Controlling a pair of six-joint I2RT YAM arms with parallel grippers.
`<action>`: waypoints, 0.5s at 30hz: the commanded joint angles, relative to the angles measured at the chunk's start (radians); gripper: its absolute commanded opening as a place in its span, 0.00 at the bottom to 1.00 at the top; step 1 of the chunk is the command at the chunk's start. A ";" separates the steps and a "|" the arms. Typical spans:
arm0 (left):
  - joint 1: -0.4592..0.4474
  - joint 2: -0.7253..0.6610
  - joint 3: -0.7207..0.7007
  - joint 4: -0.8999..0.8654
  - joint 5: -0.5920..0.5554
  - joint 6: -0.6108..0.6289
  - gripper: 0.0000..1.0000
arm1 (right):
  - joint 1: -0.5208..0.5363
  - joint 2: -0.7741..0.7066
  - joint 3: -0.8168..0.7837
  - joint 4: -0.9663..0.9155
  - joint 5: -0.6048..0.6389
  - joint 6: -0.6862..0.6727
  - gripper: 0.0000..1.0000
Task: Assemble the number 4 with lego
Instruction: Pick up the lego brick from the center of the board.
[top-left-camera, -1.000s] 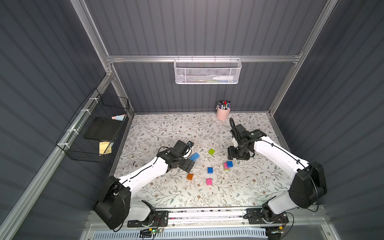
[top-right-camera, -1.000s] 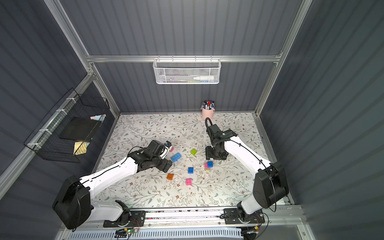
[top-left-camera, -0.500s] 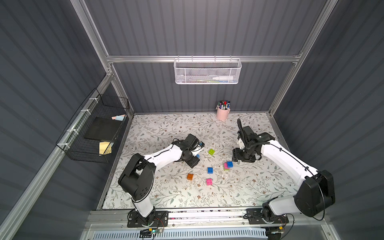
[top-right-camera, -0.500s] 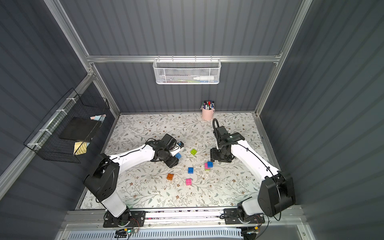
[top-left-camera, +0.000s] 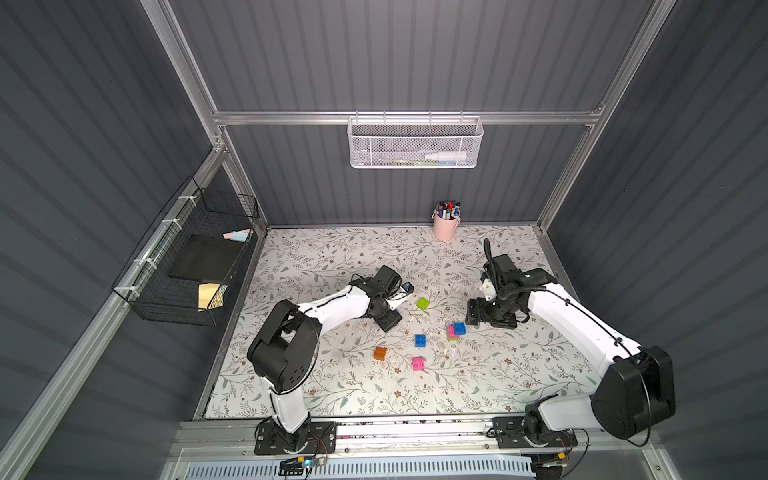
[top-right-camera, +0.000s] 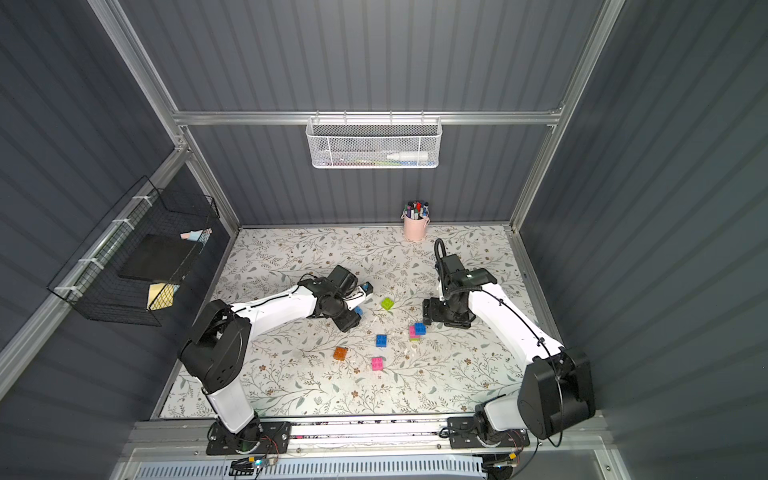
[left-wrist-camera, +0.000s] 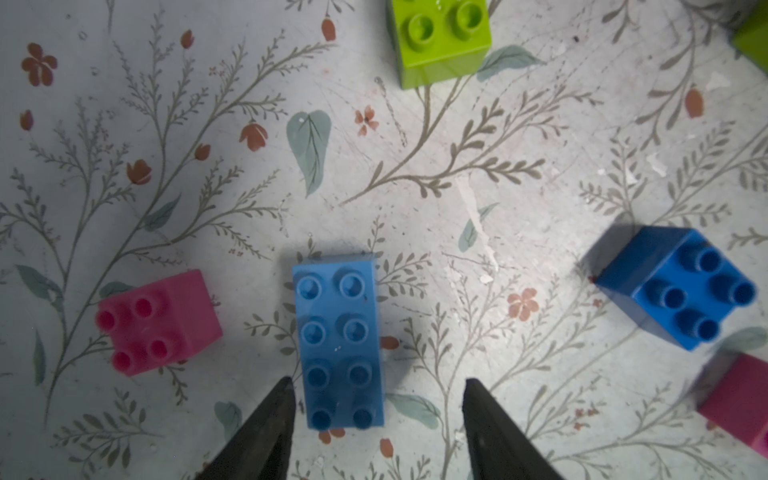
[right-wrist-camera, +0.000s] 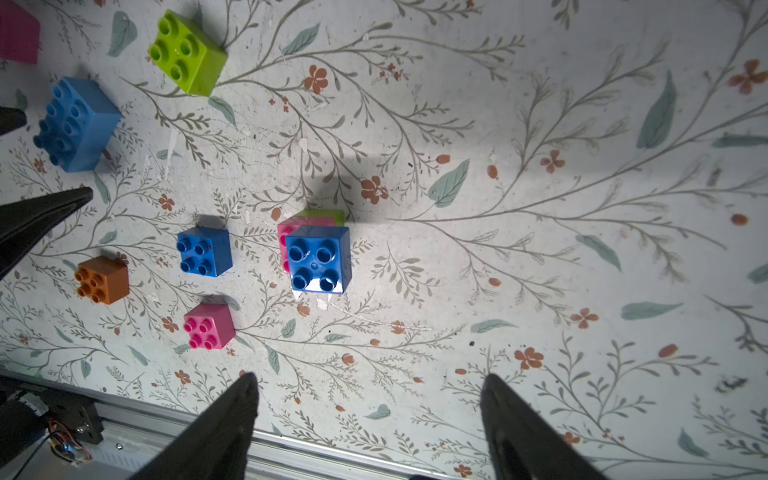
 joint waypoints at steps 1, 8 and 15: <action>-0.001 0.007 -0.034 0.039 -0.019 0.021 0.63 | -0.008 -0.010 -0.017 0.006 -0.024 -0.005 0.86; 0.008 0.045 -0.043 0.061 0.000 0.029 0.54 | -0.014 -0.012 -0.020 0.003 -0.032 -0.005 0.86; 0.011 0.058 -0.047 0.087 0.015 0.028 0.39 | -0.023 -0.013 -0.014 0.002 -0.040 -0.006 0.87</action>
